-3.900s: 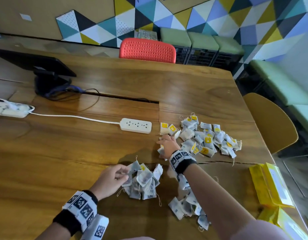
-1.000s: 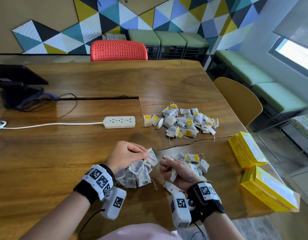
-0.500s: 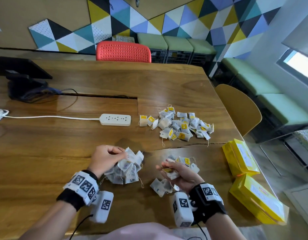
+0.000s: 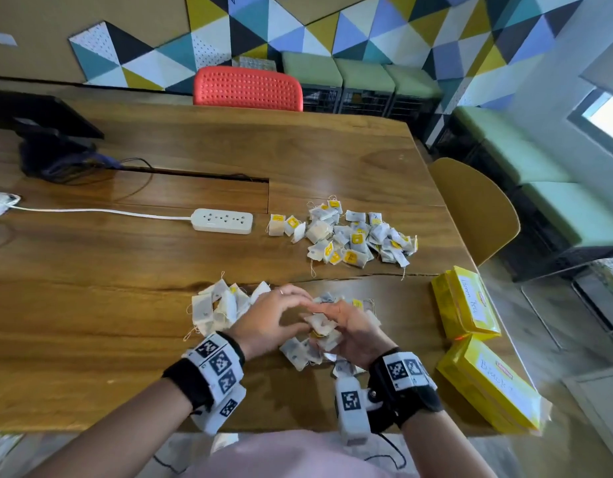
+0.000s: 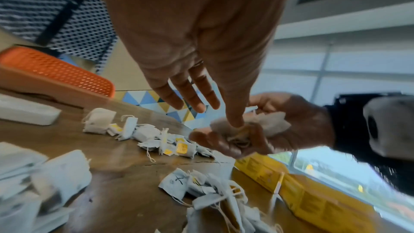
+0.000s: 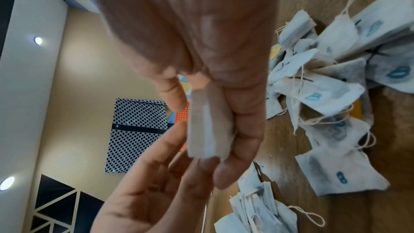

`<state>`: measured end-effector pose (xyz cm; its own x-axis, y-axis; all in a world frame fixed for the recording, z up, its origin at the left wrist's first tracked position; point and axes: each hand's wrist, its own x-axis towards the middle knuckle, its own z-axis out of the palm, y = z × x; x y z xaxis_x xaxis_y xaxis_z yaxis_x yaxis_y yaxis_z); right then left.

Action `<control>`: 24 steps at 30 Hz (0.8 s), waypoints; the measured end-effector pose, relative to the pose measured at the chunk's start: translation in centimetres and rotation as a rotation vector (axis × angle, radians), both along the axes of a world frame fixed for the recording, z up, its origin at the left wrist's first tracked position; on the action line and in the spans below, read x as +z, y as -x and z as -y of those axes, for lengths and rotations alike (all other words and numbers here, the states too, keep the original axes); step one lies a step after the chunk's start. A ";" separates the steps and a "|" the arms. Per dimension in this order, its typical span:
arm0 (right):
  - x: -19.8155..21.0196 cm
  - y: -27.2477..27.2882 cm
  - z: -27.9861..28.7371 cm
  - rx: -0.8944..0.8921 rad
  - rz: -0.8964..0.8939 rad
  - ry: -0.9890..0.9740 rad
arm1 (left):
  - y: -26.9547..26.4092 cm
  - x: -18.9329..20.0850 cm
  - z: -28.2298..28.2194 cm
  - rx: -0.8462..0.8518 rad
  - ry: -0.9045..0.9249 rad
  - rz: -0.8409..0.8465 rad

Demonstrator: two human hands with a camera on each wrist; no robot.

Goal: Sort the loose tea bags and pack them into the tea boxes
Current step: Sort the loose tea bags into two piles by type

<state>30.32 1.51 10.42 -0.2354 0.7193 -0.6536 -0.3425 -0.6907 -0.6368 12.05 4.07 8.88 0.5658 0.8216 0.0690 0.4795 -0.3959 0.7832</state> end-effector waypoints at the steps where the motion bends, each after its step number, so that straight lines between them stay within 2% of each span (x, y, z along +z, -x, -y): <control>1: -0.1 -0.1 0.0 -0.006 0.007 0.006 | -0.7 0.0 0.0 -0.032 0.007 -0.018; 6: -0.1 -1.8 0.4 0.010 -0.034 0.009 | -2.4 -0.6 0.1 -0.054 0.008 -0.004; 10: -0.6 -3.9 1.1 0.084 -0.064 -0.115 | -2.9 -0.4 0.2 0.128 -0.014 0.120; 14: -1.3 -5.9 1.6 0.040 -0.099 -0.140 | -3.0 -0.3 0.5 0.310 0.004 0.163; 17: -1.4 -6.8 1.8 0.031 -0.119 -0.176 | -3.0 -0.6 0.6 0.352 0.022 0.175; 21: -1.0 -7.5 2.0 0.064 -0.028 -0.229 | -3.0 -1.4 0.8 0.359 0.043 0.166; 24: -1.2 -7.5 2.1 -0.043 0.161 -0.240 | -3.1 -1.6 0.9 0.361 0.049 0.155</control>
<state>37.81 -0.62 9.23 -0.1086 0.8650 -0.4899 -0.2492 -0.5008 -0.8289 15.19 3.14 7.28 0.2258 0.9703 0.0864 0.4554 -0.1835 0.8712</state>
